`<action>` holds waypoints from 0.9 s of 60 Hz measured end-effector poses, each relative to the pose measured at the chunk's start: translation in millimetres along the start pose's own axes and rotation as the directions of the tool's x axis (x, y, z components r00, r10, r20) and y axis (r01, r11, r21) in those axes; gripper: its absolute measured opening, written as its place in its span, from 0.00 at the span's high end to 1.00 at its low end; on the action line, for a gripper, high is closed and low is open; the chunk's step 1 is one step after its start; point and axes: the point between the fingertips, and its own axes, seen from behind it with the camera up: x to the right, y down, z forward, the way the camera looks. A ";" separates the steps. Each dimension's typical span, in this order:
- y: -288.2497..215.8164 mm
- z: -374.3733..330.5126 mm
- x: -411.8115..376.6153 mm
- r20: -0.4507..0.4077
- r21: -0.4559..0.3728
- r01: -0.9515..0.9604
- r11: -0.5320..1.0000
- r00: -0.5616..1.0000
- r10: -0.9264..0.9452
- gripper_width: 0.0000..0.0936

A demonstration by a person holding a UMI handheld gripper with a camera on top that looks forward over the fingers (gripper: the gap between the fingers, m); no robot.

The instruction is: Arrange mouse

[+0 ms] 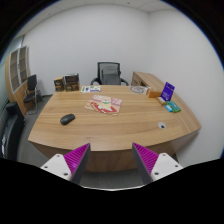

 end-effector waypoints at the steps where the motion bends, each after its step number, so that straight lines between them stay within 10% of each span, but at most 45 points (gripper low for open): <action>1: 0.1 -0.1 -0.1 0.000 0.000 0.000 1.000 1.000 0.000 0.07; 54: -14.3 81.4 -228.8 0.160 0.080 0.035 0.996 0.986 -0.048 0.07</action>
